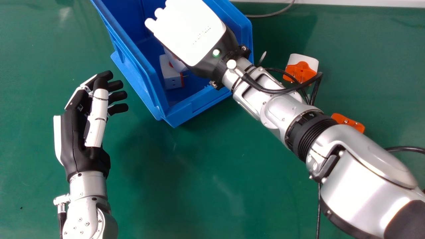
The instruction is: Pick all objects and put in blue box
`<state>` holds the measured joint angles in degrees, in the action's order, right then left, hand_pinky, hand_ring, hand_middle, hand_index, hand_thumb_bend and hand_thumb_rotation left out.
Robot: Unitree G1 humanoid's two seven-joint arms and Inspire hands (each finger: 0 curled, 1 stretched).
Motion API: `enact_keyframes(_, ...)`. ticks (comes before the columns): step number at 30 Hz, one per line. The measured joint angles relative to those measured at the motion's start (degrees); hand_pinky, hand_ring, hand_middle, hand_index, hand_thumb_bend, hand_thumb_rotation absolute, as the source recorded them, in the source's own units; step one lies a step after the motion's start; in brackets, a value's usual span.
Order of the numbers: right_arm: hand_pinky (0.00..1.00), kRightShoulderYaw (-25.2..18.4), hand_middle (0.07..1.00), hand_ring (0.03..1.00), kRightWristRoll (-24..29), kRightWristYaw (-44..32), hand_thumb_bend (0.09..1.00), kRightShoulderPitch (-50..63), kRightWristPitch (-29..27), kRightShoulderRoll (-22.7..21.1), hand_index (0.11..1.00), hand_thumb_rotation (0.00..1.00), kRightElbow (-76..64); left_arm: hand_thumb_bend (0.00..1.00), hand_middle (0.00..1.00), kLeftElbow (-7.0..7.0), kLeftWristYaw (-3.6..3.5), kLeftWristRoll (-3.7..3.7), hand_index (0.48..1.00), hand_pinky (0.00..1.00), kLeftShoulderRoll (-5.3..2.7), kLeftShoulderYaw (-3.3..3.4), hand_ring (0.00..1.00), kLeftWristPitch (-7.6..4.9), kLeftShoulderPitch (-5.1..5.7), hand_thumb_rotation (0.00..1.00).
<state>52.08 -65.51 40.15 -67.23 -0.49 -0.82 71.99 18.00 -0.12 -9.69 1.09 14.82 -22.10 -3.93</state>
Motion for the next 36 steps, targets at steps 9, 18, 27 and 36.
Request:
enact_keyframes(9,0.83,-0.1,0.890,0.878,0.1,-0.3,0.803,0.1,2.1,0.1,0.871,0.11,-0.1,0.50,0.66,0.94,-0.70,-0.46,0.676,0.57,0.05,0.16,0.63,-0.11,-0.40,0.61)
enact_keyframes(18,0.92,-1.8,0.944,0.938,2.2,-2.9,0.848,1.3,7.5,0.2,0.921,0.16,-1.7,0.48,0.67,2.18,-0.70,-0.08,0.682,0.58,0.32,0.13,0.63,-0.52,-0.94,0.60)
enact_keyframes(27,0.97,-5.8,0.977,0.975,3.9,-11.9,0.939,10.6,15.4,-4.1,0.968,0.29,-24.1,0.48,0.66,3.00,-0.78,0.12,0.682,0.58,0.71,0.11,0.63,-0.98,-1.93,0.61)
enact_keyframes(36,0.99,-12.3,0.995,0.994,3.9,-21.0,0.985,24.8,18.0,-12.6,0.992,0.37,-55.9,0.47,0.65,2.87,-0.26,0.34,0.683,0.58,1.52,0.13,0.63,-0.49,-2.61,0.61)
